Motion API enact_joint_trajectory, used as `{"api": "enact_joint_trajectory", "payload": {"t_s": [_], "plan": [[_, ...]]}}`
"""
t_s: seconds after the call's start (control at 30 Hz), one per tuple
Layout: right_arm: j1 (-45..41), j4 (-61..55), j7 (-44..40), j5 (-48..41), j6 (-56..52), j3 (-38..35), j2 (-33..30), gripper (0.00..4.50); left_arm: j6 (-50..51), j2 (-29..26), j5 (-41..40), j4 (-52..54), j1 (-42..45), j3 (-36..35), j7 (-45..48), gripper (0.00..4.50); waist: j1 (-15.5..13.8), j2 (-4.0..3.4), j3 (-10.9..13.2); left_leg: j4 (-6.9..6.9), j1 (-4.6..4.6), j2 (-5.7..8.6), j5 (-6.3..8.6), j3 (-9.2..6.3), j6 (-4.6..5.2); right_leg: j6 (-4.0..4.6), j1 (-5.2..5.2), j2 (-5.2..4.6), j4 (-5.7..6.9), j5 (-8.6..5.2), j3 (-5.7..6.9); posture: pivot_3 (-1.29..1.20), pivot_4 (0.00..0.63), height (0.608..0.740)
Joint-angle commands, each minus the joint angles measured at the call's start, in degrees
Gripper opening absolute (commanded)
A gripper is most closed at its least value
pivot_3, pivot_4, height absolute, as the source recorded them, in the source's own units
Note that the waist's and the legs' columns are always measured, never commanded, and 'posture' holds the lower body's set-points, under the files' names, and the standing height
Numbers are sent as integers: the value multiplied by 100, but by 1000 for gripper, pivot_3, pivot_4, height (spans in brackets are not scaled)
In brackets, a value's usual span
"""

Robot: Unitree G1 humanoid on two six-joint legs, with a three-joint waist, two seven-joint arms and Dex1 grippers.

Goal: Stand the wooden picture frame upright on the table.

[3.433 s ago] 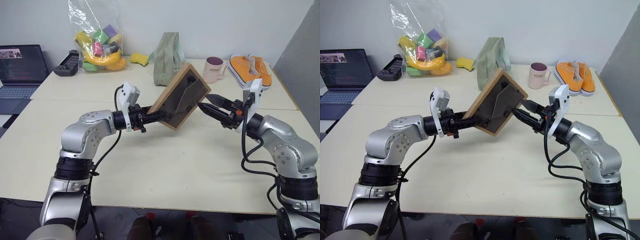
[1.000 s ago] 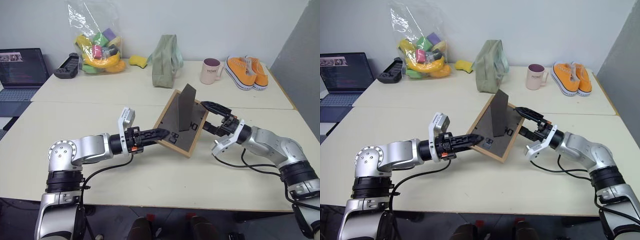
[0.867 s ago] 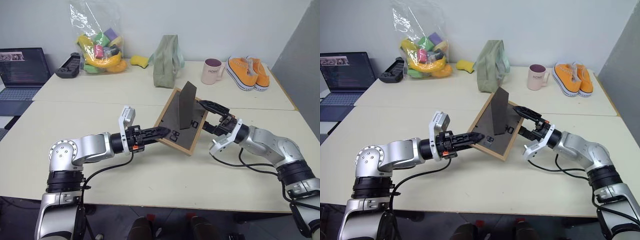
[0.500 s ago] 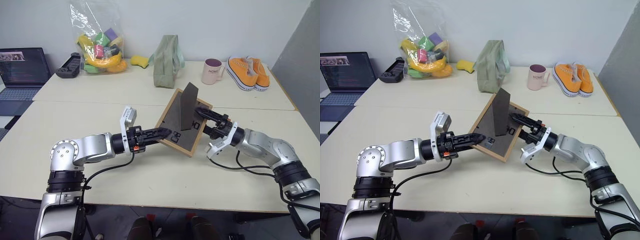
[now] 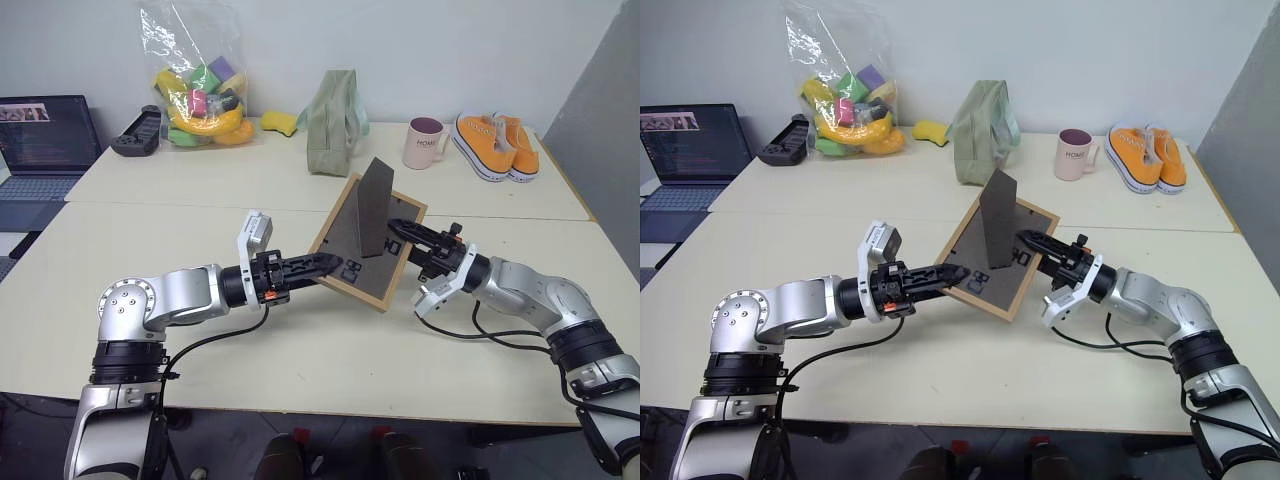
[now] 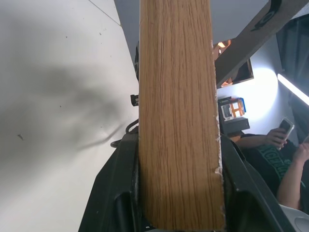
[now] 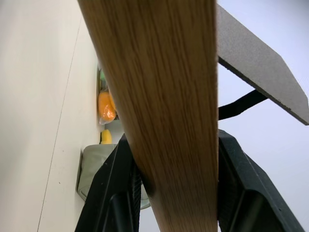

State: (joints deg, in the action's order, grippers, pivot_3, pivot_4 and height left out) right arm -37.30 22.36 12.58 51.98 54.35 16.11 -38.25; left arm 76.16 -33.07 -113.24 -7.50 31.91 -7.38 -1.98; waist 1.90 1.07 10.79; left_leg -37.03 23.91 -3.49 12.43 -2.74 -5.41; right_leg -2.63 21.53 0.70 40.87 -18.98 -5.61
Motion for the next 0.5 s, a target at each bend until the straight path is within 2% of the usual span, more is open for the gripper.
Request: {"api": "enact_joint_trajectory", "payload": {"t_s": [0.03, 0.5], "plan": [[-121, -63, -38, -292, -34, -94, -62, 1489, -15, -281, 24, 331, 184, -14, 111, 1339, 0, 0, 0, 0, 0, 0, 0, -1, 0, 0, 0, 0, 0, 0, 1, 0, 150, 740], [-229, 44, -129, -375, 23, -3, -88, 1489, -197, -608, 24, 674, 48, 197, 391, 1339, 0, 0, 0, 1, 0, 0, 1, -1, 2, 1, 0, 0, 0, 0, 0, 0, 150, 740]]}}
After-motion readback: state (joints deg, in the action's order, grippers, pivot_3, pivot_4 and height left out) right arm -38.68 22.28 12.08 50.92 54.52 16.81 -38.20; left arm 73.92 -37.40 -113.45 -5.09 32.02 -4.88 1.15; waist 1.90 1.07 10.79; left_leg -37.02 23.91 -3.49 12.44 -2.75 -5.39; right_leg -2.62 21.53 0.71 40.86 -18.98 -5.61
